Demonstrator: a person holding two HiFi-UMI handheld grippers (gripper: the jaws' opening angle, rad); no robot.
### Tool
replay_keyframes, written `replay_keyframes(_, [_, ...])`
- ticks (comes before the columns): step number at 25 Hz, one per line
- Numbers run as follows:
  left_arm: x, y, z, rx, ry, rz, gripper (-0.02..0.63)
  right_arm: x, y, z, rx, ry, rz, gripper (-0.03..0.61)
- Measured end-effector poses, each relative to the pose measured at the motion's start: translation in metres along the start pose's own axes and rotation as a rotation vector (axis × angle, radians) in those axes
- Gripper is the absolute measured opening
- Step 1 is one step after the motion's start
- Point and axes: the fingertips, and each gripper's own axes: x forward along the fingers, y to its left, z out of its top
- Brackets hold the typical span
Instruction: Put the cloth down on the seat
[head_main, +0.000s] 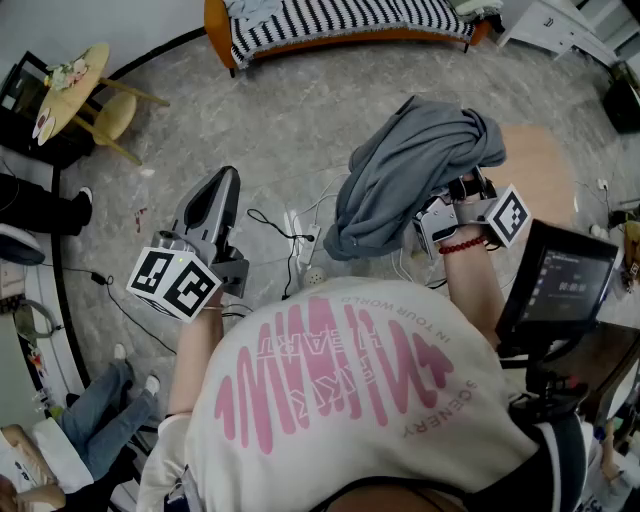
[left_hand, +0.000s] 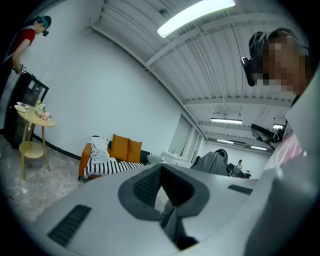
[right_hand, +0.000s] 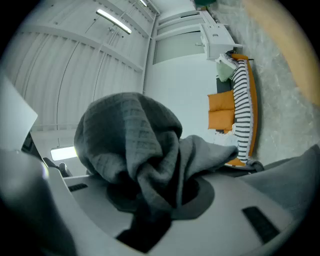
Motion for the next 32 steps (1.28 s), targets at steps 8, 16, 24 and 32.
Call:
replay_keyframes(8, [0.000, 0.001, -0.001, -0.005, 0.005, -0.002, 0.008, -0.003, -0.003, 0.002, 0.004, -0.013, -0.015, 0.112])
replay_keyframes(16, [-0.001, 0.005, -0.003, -0.009, 0.013, 0.009, 0.008, -0.006, -0.006, 0.005, 0.012, -0.025, -0.030, 0.112])
replay_keyframes(24, [-0.007, 0.014, -0.007, 0.005, 0.021, 0.033, 0.008, -0.013, -0.014, 0.020, 0.005, -0.074, -0.040, 0.112])
replay_keyframes(32, [-0.030, 0.026, 0.008, 0.018, -0.034, 0.133, 0.008, -0.003, -0.007, 0.011, 0.022, -0.045, -0.019, 0.112])
